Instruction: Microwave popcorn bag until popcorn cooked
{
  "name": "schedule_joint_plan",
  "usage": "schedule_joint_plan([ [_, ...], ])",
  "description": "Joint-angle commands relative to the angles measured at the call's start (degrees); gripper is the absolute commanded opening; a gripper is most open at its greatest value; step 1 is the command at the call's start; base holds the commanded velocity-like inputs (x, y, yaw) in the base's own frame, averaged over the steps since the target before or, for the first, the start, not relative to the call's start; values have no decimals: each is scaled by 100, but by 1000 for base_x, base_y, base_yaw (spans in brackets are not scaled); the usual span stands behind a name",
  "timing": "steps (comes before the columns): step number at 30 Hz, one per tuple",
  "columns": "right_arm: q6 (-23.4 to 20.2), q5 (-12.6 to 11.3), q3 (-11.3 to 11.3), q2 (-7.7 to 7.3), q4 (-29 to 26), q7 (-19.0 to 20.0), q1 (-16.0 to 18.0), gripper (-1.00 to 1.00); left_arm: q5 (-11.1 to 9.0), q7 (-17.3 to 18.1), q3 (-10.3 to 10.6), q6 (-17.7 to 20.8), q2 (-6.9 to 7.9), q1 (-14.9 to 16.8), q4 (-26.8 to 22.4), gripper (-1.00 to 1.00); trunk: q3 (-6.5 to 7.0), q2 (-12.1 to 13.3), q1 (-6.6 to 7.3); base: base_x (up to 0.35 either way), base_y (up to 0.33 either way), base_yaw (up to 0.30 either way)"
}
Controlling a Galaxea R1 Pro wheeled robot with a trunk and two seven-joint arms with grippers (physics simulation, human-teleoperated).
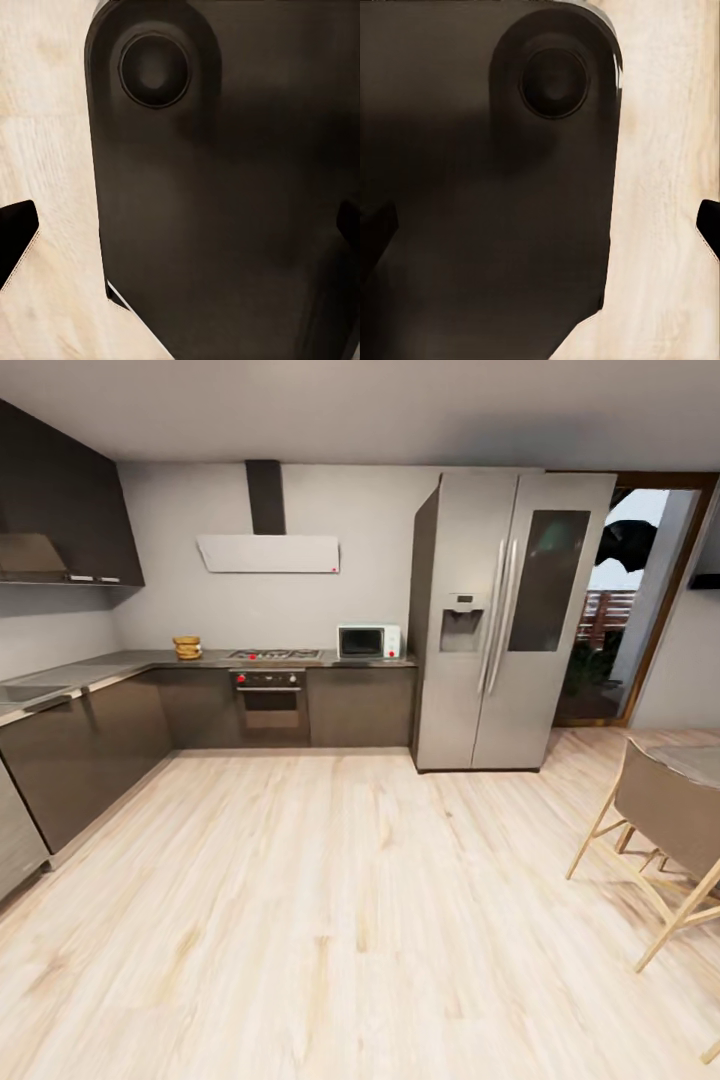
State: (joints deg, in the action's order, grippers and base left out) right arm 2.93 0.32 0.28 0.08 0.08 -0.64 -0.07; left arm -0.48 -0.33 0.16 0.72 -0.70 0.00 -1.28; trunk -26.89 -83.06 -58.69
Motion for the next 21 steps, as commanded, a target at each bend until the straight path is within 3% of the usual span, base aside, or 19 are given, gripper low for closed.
schedule_joint_plan([
  [1, 21, 3, 1, 1, 1, -7, -1, 100, -5, -6, 2, 8, -1, 0, -5, 100, -4, -2, -3, 333, 0, 0],
  [16, 17, -6, -15, 10, 1, -7, -1, 100, -8, -11, 2, 8, 3, 0, -5, 100, -4, -2, -3, 333, -55, 0],
  [21, 26, -7, -11, 9, 1, -7, -2, 100, -5, -11, 2, 8, 0, 0, -5, 100, -4, -2, -3, 333, -93, 116],
])
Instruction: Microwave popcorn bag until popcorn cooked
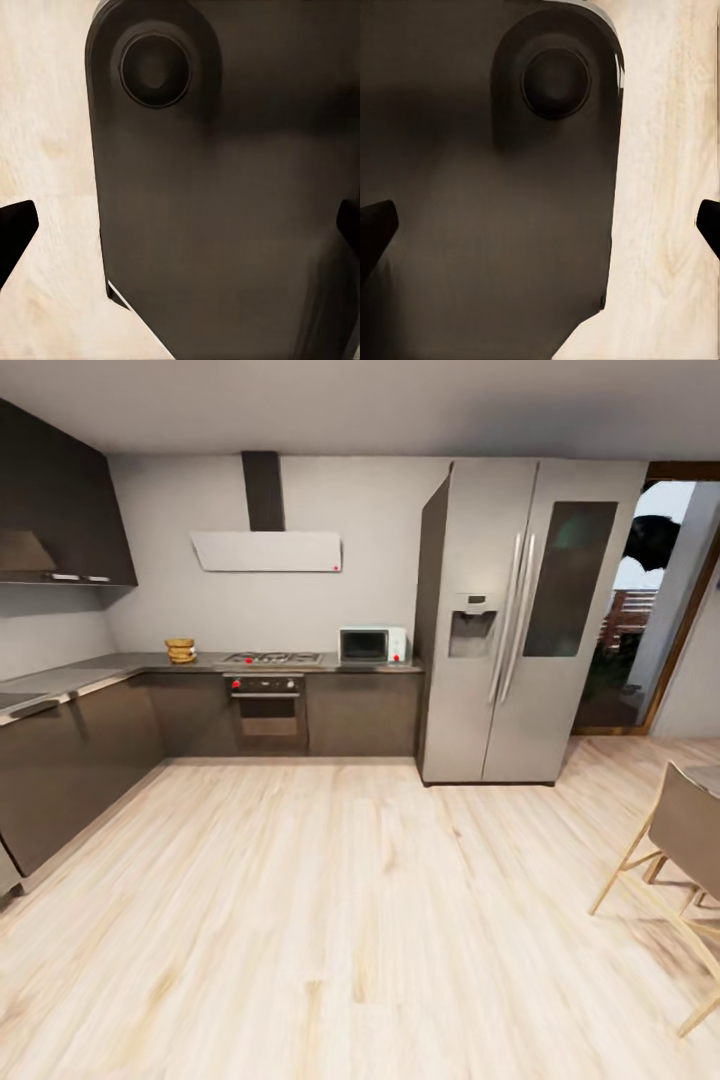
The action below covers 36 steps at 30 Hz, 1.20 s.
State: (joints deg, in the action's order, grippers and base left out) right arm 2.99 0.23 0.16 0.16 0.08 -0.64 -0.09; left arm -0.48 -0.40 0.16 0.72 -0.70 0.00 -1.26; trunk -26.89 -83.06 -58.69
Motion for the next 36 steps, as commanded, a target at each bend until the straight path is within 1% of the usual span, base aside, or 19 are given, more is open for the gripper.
schedule_joint_plan([
  [1, 19, 3, 1, 0, 1, -7, 0, 100, -8, -4, 2, 8, -1, 0, -6, 100, -4, -2, -4, 333, -98, 22],
  [18, 26, 12, 3, -7, 1, -7, 0, 100, -14, -12, 2, 58, 8, 0, -6, 100, -4, -2, -4, 332, -117, 2],
  [36, 20, 20, 1, 1, 1, -7, 1, 100, -22, -9, 2, 95, 8, 0, -11, 100, -4, -2, -4, 333, -6, 0],
])
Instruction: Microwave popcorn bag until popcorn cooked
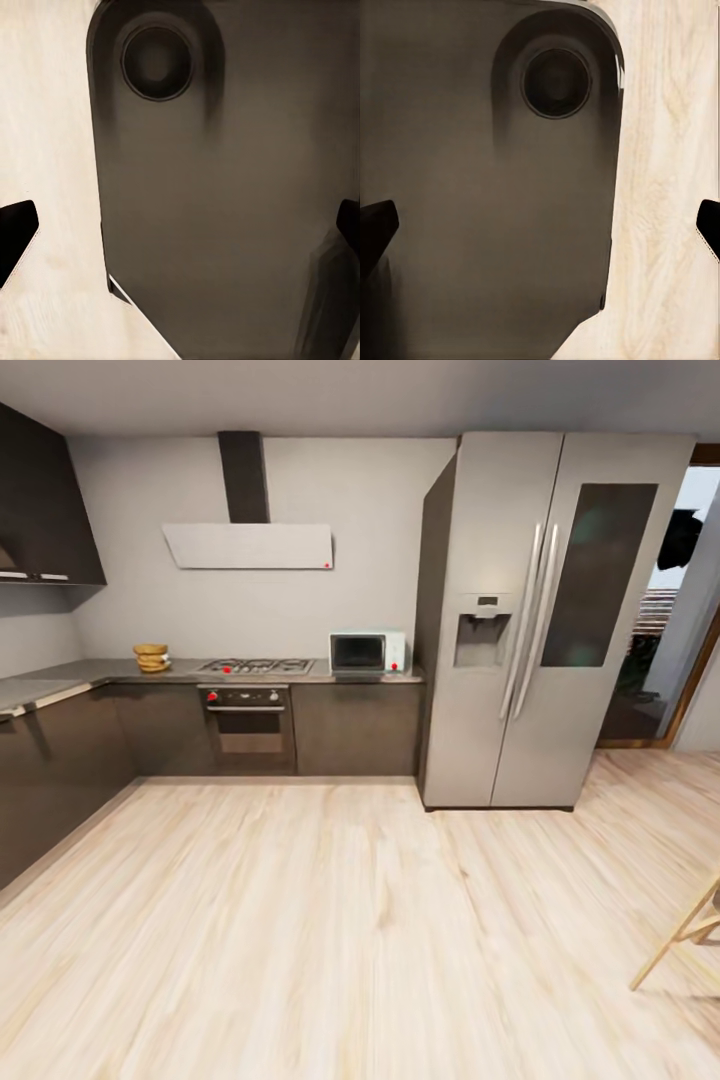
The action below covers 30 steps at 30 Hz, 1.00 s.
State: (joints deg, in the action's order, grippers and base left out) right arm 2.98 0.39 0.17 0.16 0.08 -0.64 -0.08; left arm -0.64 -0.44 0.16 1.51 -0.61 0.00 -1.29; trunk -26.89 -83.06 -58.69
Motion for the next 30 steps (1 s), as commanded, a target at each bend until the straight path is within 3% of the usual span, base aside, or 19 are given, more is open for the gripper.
schedule_joint_plan([
  [1, 19, 3, 1, 1, 1, -7, 0, 100, -7, -2, 2, 16, -1, 0, -10, 100, -4, -2, -3, 334, 0, 0],
  [30, 17, -21, 1, -21, 1, -7, -1, 100, 19, -17, -28, -94, -9, 0, -10, 100, -4, -2, -3, 334, 0, 0],
])
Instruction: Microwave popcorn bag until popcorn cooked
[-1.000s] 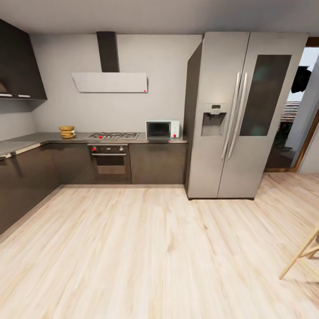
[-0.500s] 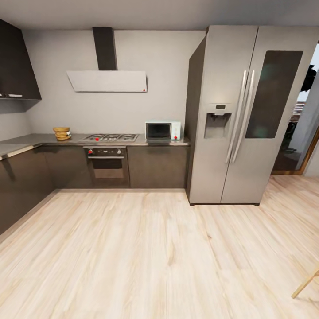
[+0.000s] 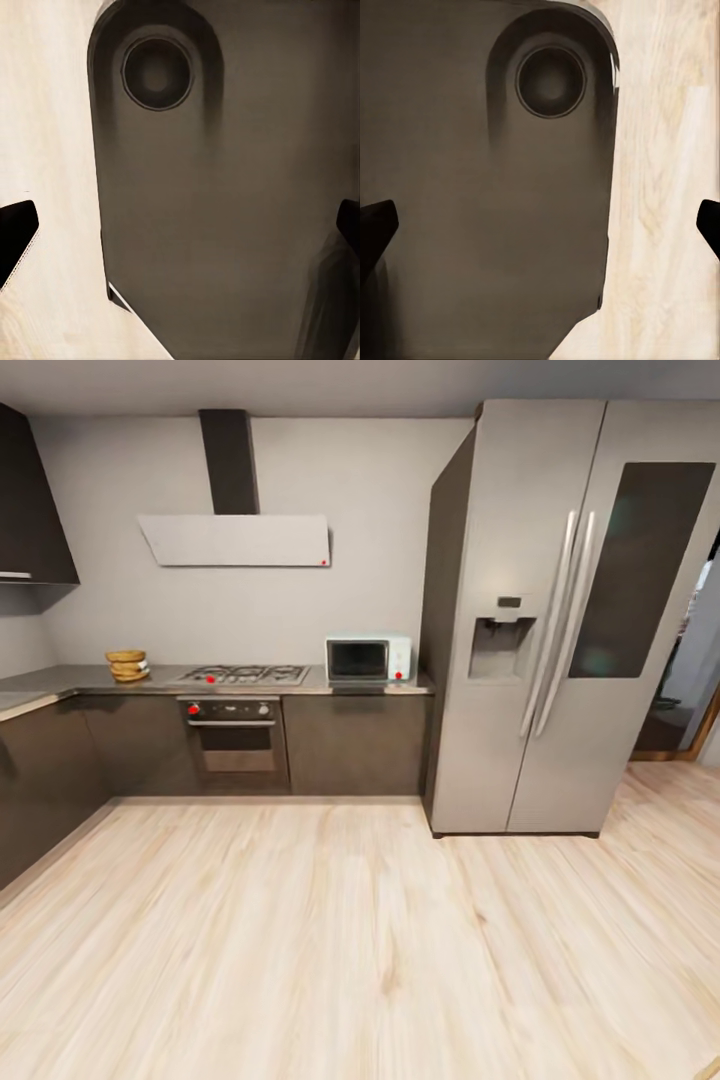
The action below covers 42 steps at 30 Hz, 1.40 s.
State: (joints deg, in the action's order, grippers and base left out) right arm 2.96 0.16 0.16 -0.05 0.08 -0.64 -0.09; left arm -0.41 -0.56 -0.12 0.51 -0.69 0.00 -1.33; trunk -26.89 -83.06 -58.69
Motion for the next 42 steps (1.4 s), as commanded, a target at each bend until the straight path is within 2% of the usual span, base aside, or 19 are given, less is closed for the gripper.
schedule_joint_plan([
  [1, 20, 2, 2, -2, 1, -7, 0, 100, -4, -6, 0, 8, -1, 0, -2, 100, -4, -2, -4, 335, 0, 0],
  [14, 21, 15, 2, 2, 1, -7, 0, 100, -51, -14, -8, -48, 7, 0, -7, 100, -4, -2, -4, 335, 0, 0],
  [15, 21, 17, 2, 3, 1, -7, 0, 100, -175, -14, -7, -121, 12, 0, -8, 100, -4, -2, -4, 335, 0, 0],
  [16, 21, 19, 2, 2, 1, -7, 0, 100, -552, -10, 6, -236, 17, 0, -3, 100, -4, -2, -4, 334, 0, 0],
  [18, 21, 19, 2, -4, 1, -7, 0, 100, -810, -7, 20, -277, 19, 0, -2, 100, -4, -2, -4, 334, 0, 0],
  [20, 21, 17, 2, -8, 1, -7, 0, 100, -906, -6, 23, -291, 23, 0, 0, 100, -4, -2, -4, 335, 0, 0],
  [42, 38, 19, 2, -6, 1, -7, 0, 100, -963, -8, 33, -281, 17, 0, 1, 100, -4, -2, -4, 335, 0, 0],
])
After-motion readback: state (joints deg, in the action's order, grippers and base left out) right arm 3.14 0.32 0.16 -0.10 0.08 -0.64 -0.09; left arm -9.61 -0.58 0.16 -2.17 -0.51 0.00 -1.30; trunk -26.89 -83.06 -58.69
